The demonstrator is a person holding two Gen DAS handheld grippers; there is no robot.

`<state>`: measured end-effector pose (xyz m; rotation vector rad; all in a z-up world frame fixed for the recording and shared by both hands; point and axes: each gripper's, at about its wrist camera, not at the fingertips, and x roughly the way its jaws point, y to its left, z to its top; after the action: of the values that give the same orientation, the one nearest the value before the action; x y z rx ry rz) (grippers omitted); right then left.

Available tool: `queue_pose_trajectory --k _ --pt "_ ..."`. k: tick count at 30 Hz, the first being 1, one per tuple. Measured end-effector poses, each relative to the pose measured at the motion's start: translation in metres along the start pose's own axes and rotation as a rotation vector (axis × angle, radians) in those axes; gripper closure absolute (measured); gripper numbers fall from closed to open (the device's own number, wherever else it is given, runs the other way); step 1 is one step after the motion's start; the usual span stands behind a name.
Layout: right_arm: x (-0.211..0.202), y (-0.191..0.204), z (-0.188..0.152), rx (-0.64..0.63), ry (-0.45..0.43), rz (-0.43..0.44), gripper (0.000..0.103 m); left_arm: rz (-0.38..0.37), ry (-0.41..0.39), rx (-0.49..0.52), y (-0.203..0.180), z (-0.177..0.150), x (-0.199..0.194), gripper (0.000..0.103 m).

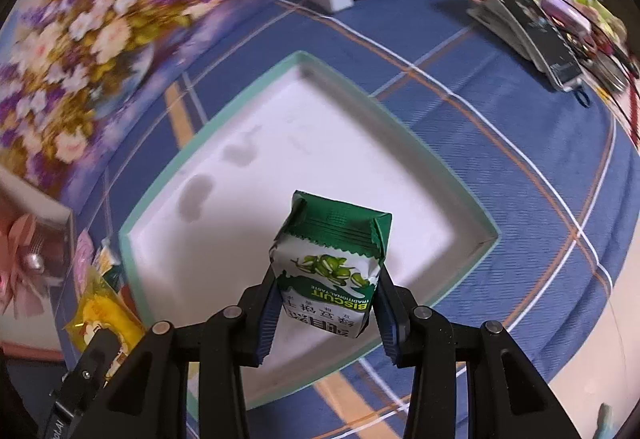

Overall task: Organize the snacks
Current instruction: 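Carry both snacks over the white tray and open both tools to release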

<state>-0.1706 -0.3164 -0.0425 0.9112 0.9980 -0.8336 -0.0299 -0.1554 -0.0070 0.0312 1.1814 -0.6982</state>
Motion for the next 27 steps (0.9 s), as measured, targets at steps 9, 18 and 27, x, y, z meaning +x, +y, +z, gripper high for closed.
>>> queue_pose_trajectory --k 9,18,27 --pt "0.006 -0.024 0.007 0.050 0.006 -0.061 0.058 -0.011 0.064 0.037 -0.020 -0.001 0.046 0.064" --pt "0.025 -0.035 0.008 0.071 0.053 -0.081 0.058 -0.007 0.115 0.026 -0.021 -0.002 0.076 0.064" --pt "0.028 -0.034 0.006 0.060 0.057 -0.091 0.057 -0.014 0.125 -0.011 -0.011 0.000 0.074 0.059"
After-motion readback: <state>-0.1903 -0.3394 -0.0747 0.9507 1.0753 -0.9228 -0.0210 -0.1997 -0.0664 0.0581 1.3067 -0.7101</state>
